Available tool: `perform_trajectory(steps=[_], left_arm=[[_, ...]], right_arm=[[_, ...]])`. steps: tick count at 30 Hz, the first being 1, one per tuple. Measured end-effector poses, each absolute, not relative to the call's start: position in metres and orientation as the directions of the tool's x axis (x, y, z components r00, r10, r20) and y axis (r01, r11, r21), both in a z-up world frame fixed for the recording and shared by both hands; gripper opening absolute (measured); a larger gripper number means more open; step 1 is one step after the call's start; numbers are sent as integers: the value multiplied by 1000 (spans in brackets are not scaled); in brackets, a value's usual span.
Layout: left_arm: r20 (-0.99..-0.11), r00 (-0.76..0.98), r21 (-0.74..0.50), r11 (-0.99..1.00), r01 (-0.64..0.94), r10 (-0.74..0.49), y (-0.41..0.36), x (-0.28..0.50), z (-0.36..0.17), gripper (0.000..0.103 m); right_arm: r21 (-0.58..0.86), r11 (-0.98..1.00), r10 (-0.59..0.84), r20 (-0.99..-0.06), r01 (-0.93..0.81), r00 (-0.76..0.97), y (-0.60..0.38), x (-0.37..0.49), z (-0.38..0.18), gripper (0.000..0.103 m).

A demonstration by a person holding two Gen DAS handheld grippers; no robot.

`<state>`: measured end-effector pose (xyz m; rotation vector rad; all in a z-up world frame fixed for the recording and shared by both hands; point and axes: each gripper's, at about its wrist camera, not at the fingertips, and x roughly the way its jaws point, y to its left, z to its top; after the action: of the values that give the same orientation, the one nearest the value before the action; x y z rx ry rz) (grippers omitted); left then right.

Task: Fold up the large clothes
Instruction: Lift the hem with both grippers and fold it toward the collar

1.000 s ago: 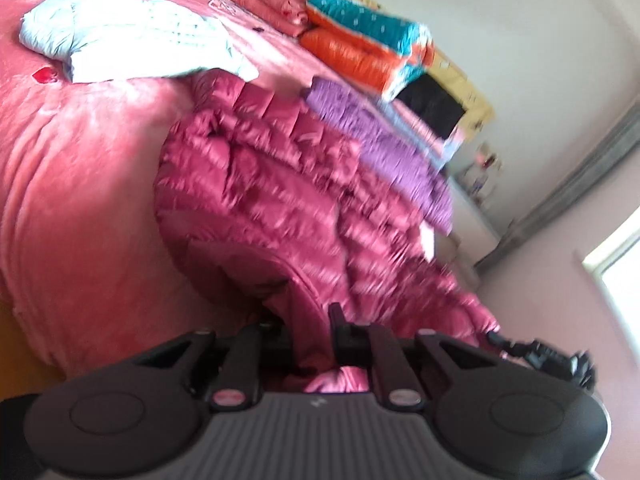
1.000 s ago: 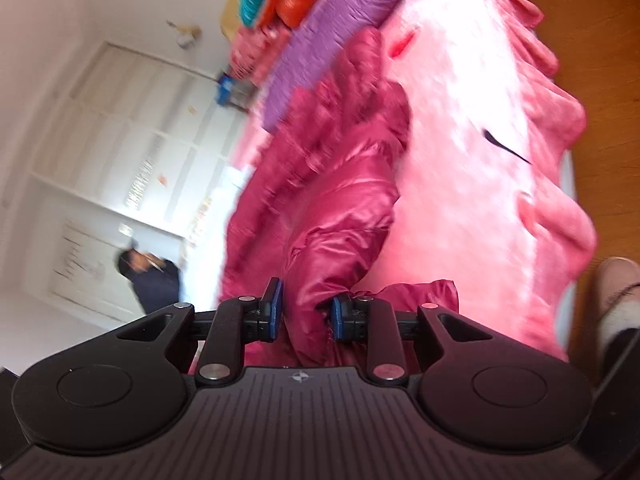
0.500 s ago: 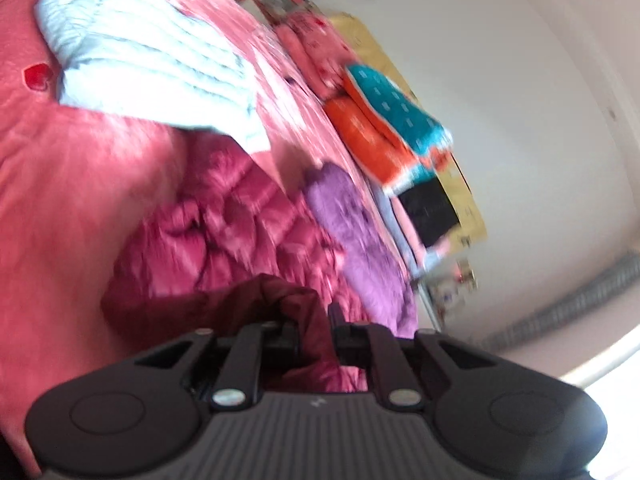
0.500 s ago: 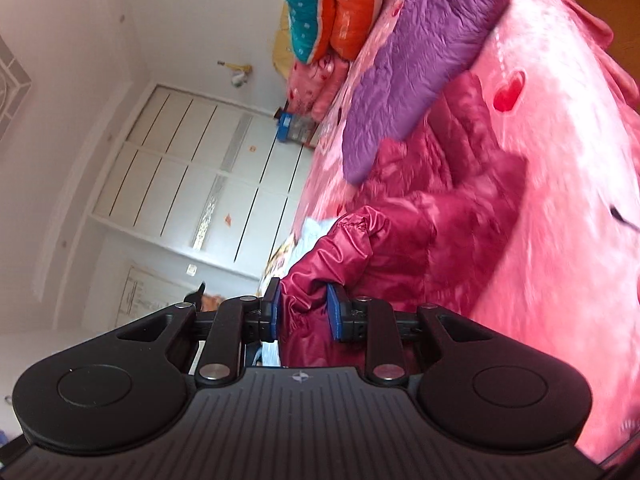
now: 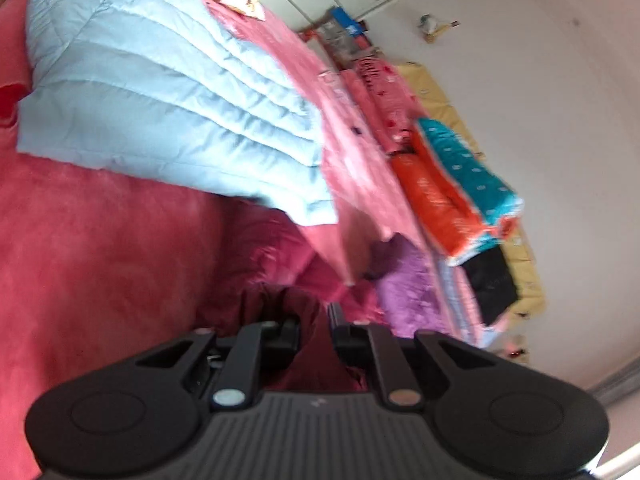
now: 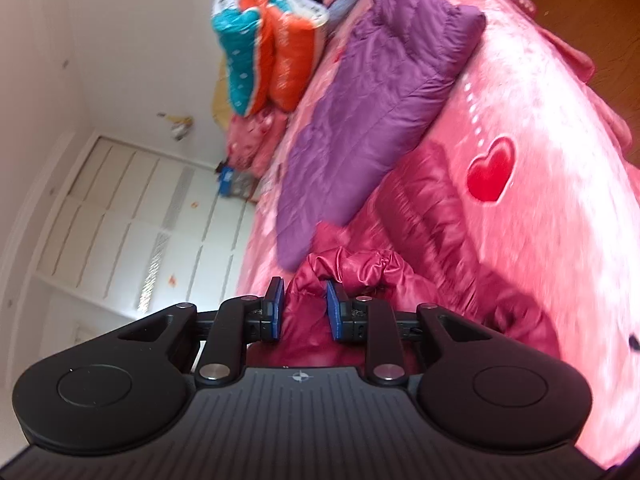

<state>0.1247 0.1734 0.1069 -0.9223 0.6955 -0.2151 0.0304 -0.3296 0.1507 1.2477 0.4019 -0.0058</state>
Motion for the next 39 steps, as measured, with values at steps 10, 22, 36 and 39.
perform_trajectory(steps=[10,22,36,39], left_arm=[[-496,753,-724,685,-82,-433,173,134,109,55],[-424,848,-536,843,48,-318,194,80,176,90],[-539,775,-280,938,205,-331,144,-31,130,90],[-538,777,-261,941,215,-327,144,-43,130,90]], right_arm=[[868,396,156,-386,301,909,-330,45,117,75],[841,423,-20,-363,336,932,-340,-5,146,102],[625,596,-106,-561,504,821,-268,-73,123,103],[577,647,-102,-582,498,807,-257,-77,128,103]])
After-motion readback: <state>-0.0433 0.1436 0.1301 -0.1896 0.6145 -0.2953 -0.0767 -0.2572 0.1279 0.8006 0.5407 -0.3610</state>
